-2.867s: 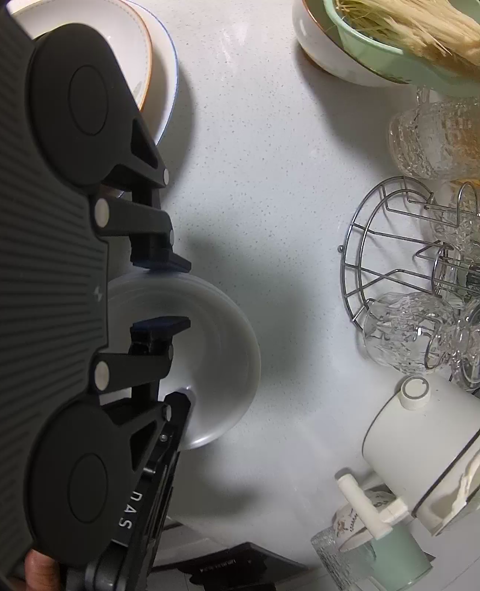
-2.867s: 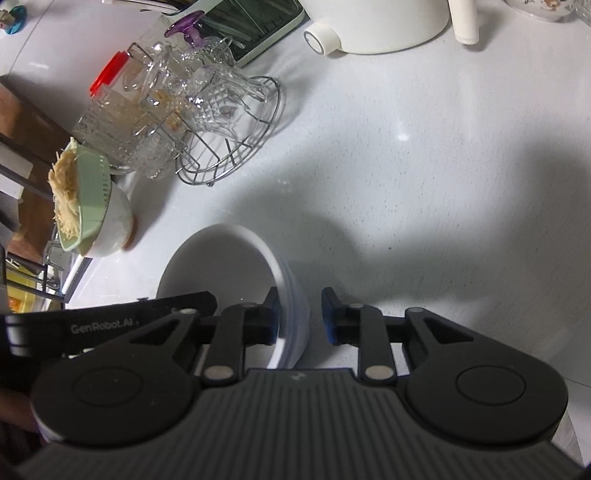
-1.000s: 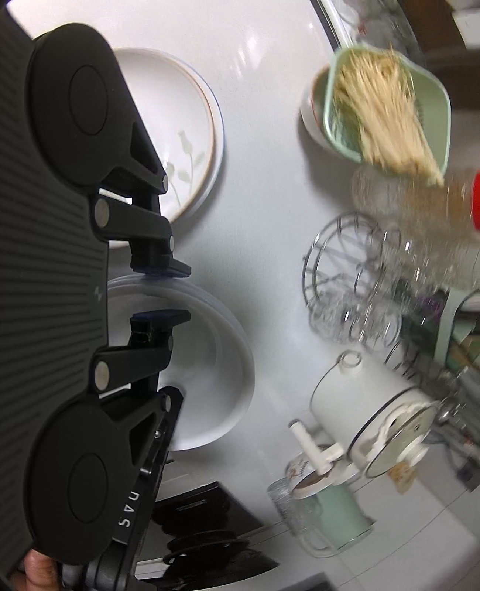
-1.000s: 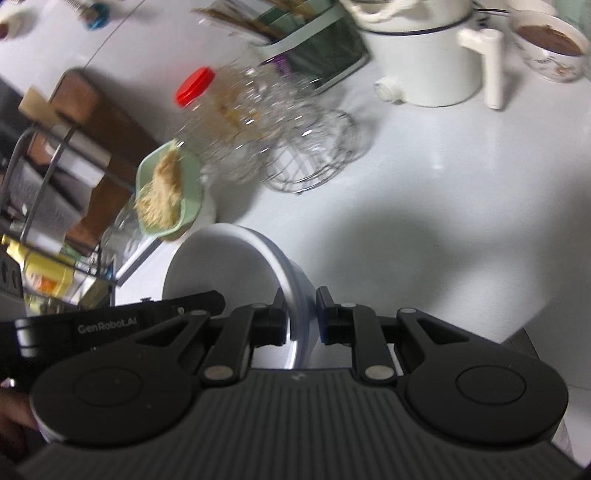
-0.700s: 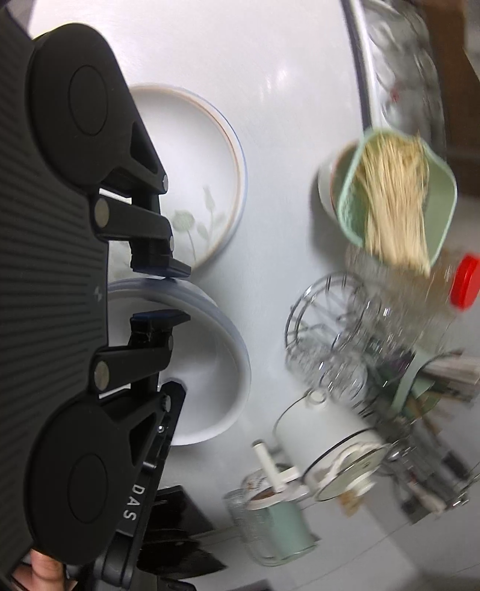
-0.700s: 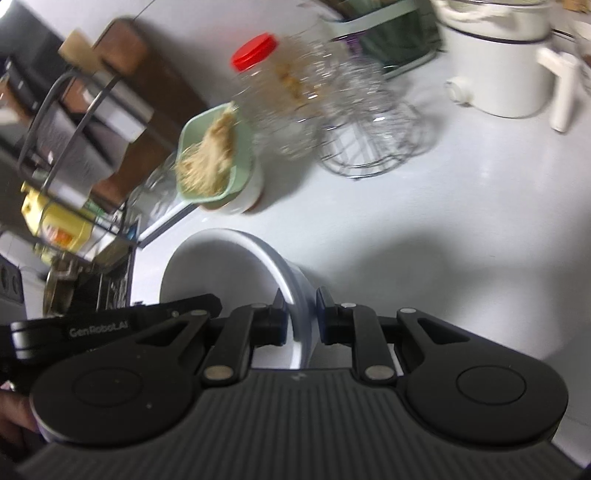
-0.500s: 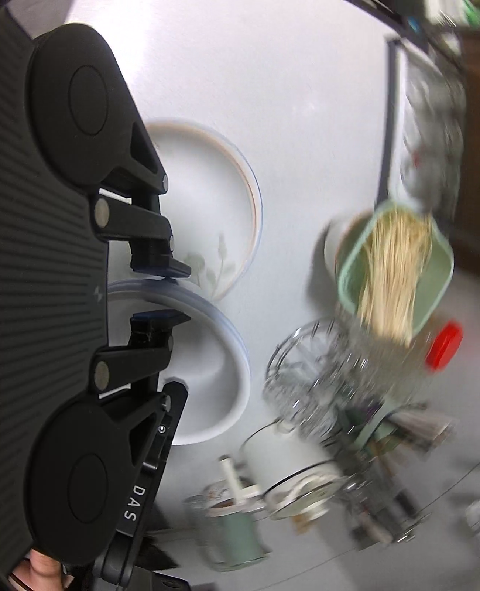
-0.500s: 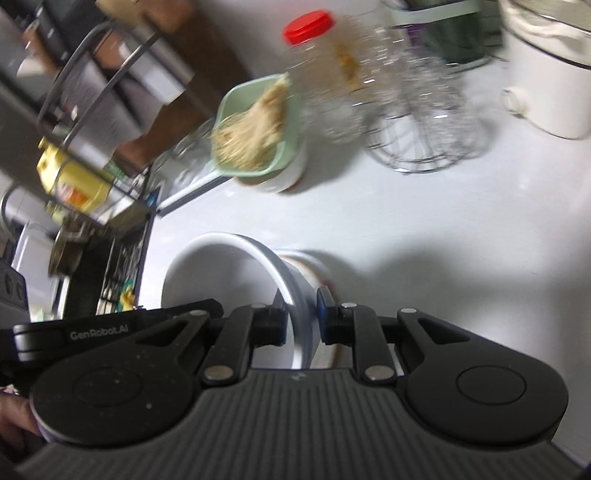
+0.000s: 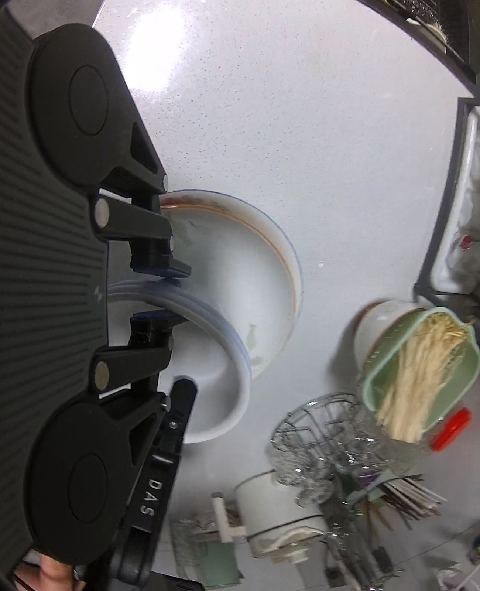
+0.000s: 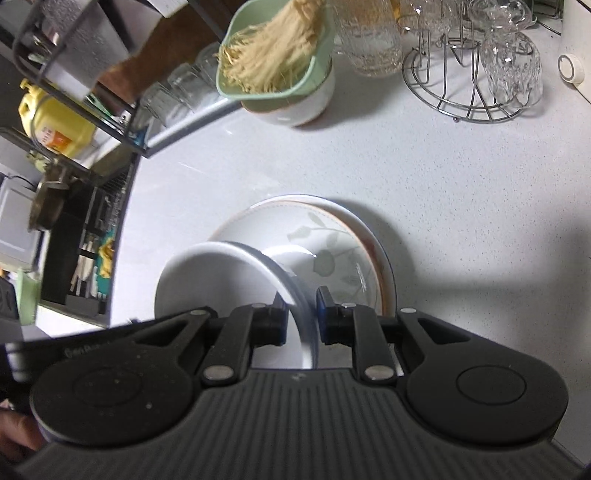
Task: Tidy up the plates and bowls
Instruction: 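Lower the white bowl with both grippers onto the leaf-pattern plates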
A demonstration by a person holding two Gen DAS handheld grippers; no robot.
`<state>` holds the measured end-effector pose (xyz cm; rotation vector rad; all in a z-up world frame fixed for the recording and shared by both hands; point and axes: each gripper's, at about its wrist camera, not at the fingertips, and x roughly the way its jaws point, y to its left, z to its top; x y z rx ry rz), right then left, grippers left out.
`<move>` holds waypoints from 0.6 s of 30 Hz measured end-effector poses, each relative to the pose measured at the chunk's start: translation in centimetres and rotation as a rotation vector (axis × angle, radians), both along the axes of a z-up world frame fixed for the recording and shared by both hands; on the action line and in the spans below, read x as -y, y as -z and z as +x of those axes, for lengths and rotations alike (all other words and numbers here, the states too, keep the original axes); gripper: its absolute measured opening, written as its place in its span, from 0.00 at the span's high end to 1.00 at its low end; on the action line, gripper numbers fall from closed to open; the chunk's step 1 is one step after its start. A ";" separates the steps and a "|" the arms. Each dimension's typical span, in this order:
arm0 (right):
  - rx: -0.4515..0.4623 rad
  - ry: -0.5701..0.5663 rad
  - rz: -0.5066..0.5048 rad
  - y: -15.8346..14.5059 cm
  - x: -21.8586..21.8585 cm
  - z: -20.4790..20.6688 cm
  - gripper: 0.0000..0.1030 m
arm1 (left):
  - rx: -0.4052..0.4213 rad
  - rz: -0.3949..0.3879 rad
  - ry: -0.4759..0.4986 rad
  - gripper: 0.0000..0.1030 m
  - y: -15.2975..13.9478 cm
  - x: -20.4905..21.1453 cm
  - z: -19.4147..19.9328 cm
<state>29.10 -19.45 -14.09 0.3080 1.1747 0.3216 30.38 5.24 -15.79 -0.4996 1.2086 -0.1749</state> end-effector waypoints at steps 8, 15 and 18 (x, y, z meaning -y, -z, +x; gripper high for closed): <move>-0.020 0.010 -0.001 1.8 0.0 1.4 0.82 | 0.001 -0.019 -0.035 0.80 1.9 -0.2 0.6; -0.031 0.008 -0.002 2.6 0.3 1.6 0.80 | 0.016 0.006 -0.011 0.78 1.6 0.6 1.3; -0.021 0.019 -0.005 2.5 0.4 1.5 0.80 | 0.015 0.004 0.008 0.75 1.3 0.5 1.4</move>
